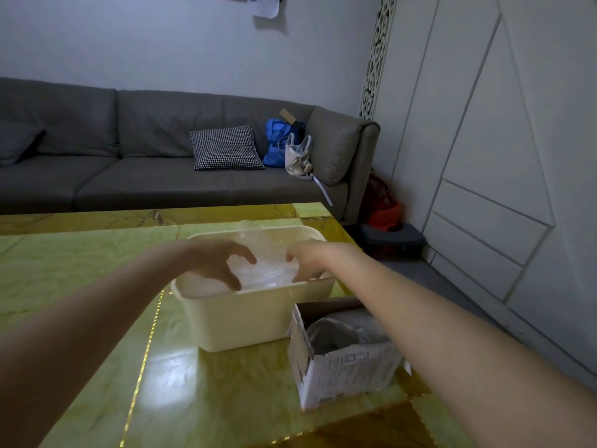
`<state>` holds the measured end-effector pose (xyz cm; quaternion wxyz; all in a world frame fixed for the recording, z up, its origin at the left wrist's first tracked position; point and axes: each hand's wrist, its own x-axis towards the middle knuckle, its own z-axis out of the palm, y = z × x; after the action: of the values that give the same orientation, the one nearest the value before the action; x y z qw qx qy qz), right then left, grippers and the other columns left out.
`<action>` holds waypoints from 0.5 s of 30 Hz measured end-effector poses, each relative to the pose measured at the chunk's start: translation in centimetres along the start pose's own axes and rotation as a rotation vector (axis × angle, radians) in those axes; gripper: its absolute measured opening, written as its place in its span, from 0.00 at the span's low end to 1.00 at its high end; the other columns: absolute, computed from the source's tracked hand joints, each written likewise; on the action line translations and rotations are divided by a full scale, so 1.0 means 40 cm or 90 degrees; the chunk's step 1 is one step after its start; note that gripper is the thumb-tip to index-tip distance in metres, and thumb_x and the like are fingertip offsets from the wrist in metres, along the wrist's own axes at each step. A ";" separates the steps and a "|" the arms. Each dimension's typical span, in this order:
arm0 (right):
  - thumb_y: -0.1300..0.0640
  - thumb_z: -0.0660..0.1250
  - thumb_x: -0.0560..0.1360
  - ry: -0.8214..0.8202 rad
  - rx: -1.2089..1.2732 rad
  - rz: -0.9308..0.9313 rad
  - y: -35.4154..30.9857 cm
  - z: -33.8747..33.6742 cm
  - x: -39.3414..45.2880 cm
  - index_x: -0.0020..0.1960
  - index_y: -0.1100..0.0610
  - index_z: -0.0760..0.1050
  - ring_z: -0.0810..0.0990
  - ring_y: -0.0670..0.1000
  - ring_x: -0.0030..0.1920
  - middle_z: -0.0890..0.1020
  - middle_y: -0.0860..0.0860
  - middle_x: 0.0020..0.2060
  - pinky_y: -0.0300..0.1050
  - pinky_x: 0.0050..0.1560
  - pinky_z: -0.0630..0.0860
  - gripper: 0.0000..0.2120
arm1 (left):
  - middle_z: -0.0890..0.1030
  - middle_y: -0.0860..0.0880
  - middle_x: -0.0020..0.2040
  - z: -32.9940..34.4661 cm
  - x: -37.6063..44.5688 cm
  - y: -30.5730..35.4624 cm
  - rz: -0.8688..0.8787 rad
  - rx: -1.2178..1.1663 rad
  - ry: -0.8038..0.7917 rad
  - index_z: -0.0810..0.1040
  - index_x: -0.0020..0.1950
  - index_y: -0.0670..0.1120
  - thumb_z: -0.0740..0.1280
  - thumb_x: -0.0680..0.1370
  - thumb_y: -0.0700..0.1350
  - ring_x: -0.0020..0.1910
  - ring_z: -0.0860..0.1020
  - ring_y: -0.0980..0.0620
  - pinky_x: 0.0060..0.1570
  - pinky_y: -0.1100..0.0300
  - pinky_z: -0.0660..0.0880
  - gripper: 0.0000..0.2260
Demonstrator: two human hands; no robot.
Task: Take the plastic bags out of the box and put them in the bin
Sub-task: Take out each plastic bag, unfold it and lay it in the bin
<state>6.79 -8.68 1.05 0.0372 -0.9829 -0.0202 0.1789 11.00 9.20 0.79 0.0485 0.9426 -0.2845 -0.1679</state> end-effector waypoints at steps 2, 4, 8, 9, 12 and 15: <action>0.54 0.69 0.75 0.055 0.052 -0.021 0.008 -0.021 -0.032 0.71 0.58 0.64 0.73 0.56 0.62 0.70 0.55 0.66 0.46 0.58 0.72 0.28 | 0.64 0.54 0.71 -0.027 -0.039 0.030 0.034 -0.109 0.031 0.66 0.69 0.55 0.71 0.73 0.48 0.70 0.63 0.50 0.68 0.55 0.60 0.27; 0.53 0.70 0.74 0.133 0.075 -0.040 0.015 -0.048 -0.090 0.66 0.59 0.71 0.73 0.55 0.60 0.73 0.54 0.63 0.45 0.56 0.70 0.23 | 0.68 0.53 0.69 -0.046 -0.075 0.066 0.074 -0.222 0.111 0.70 0.67 0.53 0.69 0.74 0.49 0.68 0.66 0.51 0.66 0.55 0.62 0.22; 0.55 0.68 0.76 0.183 0.106 -0.048 0.036 -0.058 -0.216 0.45 0.61 0.81 0.77 0.48 0.36 0.82 0.52 0.38 0.39 0.38 0.72 0.09 | 0.80 0.46 0.55 -0.037 -0.106 0.150 0.135 -0.234 0.357 0.80 0.54 0.45 0.67 0.75 0.39 0.53 0.77 0.51 0.56 0.57 0.74 0.08; 0.54 0.68 0.76 0.150 0.108 -0.040 0.040 -0.044 -0.241 0.41 0.60 0.80 0.76 0.47 0.32 0.80 0.50 0.33 0.39 0.36 0.72 0.10 | 0.81 0.46 0.52 -0.027 -0.110 0.173 0.141 -0.230 0.362 0.81 0.52 0.44 0.66 0.76 0.38 0.49 0.78 0.52 0.52 0.59 0.76 0.07; 0.52 0.68 0.75 0.080 0.055 0.005 0.042 0.036 -0.283 0.43 0.60 0.79 0.77 0.50 0.36 0.77 0.50 0.33 0.42 0.36 0.72 0.11 | 0.80 0.50 0.47 0.023 -0.128 0.240 0.166 -0.148 0.273 0.81 0.53 0.45 0.65 0.77 0.40 0.42 0.75 0.57 0.41 0.72 0.71 0.08; 0.56 0.63 0.78 0.106 -0.047 0.039 0.037 0.118 -0.277 0.49 0.61 0.77 0.75 0.53 0.40 0.72 0.50 0.34 0.41 0.33 0.68 0.08 | 0.80 0.48 0.52 0.078 -0.128 0.284 0.147 -0.088 0.194 0.80 0.57 0.45 0.63 0.77 0.42 0.44 0.73 0.57 0.43 0.69 0.68 0.10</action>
<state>-5.22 -10.43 0.41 -0.0032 -0.9953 0.0064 0.0964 0.02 2.55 1.45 0.1746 0.9126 -0.3680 -0.0356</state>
